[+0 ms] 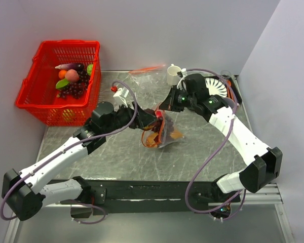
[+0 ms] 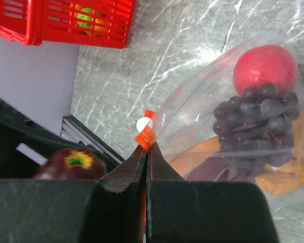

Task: Place the food in the zip-top bag and seal the zipper
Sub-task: Place the fake fruit in the zipper food storage bag.

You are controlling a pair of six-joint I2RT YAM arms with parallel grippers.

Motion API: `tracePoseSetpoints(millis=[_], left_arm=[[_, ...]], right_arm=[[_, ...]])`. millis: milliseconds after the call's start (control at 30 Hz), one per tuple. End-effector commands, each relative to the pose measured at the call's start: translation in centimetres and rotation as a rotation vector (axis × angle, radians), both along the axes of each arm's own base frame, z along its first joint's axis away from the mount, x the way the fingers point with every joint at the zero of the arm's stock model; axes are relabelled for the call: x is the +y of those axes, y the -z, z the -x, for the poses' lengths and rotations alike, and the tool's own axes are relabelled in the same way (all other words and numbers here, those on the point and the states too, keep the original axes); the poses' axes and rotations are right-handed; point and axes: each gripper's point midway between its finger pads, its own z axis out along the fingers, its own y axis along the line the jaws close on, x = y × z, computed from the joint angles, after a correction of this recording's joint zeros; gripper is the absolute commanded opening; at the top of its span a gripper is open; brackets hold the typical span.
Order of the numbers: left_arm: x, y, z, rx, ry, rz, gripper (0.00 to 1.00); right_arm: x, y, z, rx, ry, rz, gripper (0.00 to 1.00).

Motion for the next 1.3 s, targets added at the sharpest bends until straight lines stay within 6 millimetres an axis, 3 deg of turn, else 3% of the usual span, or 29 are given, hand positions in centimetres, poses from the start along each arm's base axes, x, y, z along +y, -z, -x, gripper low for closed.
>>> tracePoseSetpoints(millis=[0, 267, 433, 667, 800, 967, 1267], left_arm=[[-1.1, 0.3, -0.9, -0.039, -0.006, 0.009, 0.43], [-3.2, 3.4, -1.9, 0.018, 0.018, -0.054, 0.44], [-3.2, 5.2, -3.2, 0.041, -0.063, -0.156, 0.48], [-3.4, 5.5, -3.5, 0.046, -0.119, -0.184, 0.55], [-4.1, 4.3, -3.2, 0.040, -0.109, -0.169, 0.56], [-4.3, 4.5, -2.9, 0.053, -0.153, -0.231, 0.56], [-2.2, 5.8, -4.0, 0.077, -0.332, -0.352, 0.57]], right_arm=[[0.6, -3.7, -1.0, -0.080, -0.002, -0.069, 0.00], [0.5, -3.6, -0.9, -0.076, -0.001, -0.059, 0.00], [0.3, -3.6, -0.7, -0.079, 0.000, -0.054, 0.01], [0.4, -3.7, -0.6, -0.080, -0.003, -0.059, 0.01], [0.3, -3.6, -0.6, -0.077, 0.000, -0.057, 0.01], [0.3, -3.9, -0.4, -0.075, -0.001, -0.068, 0.01], [0.3, -6.0, 1.3, -0.076, -0.018, -0.128, 0.02]])
